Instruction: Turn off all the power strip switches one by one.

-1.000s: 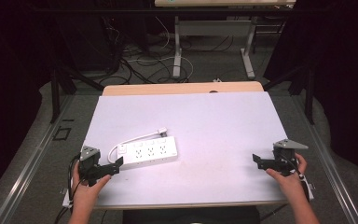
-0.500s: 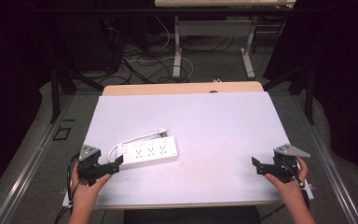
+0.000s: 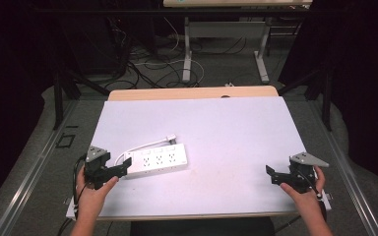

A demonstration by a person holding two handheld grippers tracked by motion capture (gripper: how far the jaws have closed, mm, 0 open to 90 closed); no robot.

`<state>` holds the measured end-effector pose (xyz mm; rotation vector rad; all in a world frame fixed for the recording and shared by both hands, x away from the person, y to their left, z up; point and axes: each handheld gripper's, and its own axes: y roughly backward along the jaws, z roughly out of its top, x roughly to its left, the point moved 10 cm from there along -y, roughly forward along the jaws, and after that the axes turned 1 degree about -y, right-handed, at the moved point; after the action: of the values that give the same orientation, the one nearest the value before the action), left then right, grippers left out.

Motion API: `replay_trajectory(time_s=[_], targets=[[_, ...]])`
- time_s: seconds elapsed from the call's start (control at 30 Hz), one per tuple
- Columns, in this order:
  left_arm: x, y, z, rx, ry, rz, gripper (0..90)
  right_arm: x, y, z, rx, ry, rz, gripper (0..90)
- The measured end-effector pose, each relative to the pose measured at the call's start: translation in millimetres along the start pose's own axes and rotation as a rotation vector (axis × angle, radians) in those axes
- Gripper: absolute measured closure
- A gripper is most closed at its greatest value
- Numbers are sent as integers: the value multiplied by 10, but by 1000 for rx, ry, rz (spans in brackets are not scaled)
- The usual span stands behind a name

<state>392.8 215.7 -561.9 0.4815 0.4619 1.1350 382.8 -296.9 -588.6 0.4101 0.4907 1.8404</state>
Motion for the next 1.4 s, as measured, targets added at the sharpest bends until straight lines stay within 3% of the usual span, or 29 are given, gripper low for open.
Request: replay_trajectory(time_s=[0.4, 0.63, 0.73, 0.83, 1.0, 1.2, 1.4], targets=[[53, -59, 187, 35, 2, 21, 260, -14, -14, -28, 15, 2, 2, 52], [69, -115, 310, 11, 6, 39, 300, -25, -15, -44, 17, -7, -7, 57], [53, -155, 315, 25, 40, 23, 337, -56, -21, -54, 14, -15, -11, 60], [48, -207, 322, 31, 41, 22, 350, -54, -15, -65, 23, -32, -6, 60], [34, -295, 314, 38, 90, 14, 390, -80, -21, -61, 13, -25, -14, 65], [66, -375, 247, 72, 105, 24, 413, -84, -31, -75, 19, -26, -14, 65], [122, -430, 151, 106, 127, 25, 525, -79, -38, -80, 21, -34, -11, 65]])
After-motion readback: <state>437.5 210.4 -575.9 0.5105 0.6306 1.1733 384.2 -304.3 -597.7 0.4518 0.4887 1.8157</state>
